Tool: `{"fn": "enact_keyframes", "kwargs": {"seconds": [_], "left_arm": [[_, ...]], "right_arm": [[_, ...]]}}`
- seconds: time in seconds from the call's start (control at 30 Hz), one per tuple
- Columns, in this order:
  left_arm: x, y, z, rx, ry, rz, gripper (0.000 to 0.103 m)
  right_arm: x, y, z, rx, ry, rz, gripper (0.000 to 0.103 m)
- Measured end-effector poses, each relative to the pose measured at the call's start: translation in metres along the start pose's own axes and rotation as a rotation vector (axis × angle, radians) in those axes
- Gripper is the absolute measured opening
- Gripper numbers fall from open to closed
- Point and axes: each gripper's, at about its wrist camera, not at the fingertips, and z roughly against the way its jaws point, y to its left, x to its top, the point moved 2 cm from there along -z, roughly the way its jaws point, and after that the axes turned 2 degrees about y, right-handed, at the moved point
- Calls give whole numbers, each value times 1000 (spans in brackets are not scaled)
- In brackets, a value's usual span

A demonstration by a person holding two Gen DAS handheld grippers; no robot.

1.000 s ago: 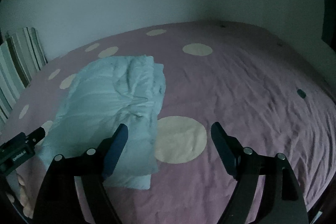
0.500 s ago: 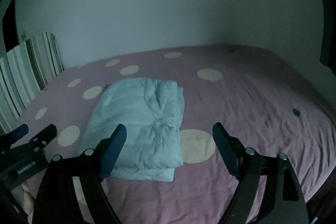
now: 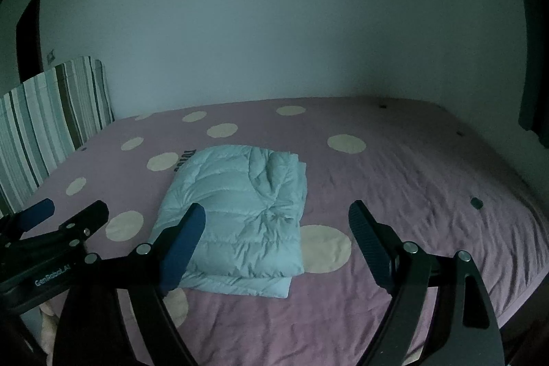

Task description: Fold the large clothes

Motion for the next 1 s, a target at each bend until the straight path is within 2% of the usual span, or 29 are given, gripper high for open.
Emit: {"fn": "enact_keyframes", "kwargs": {"seconds": [1.0], "left_arm": [[-4, -1, 3, -4, -3, 14, 100]], "right_arm": [[0, 2, 2, -3, 1, 1, 85]]}}
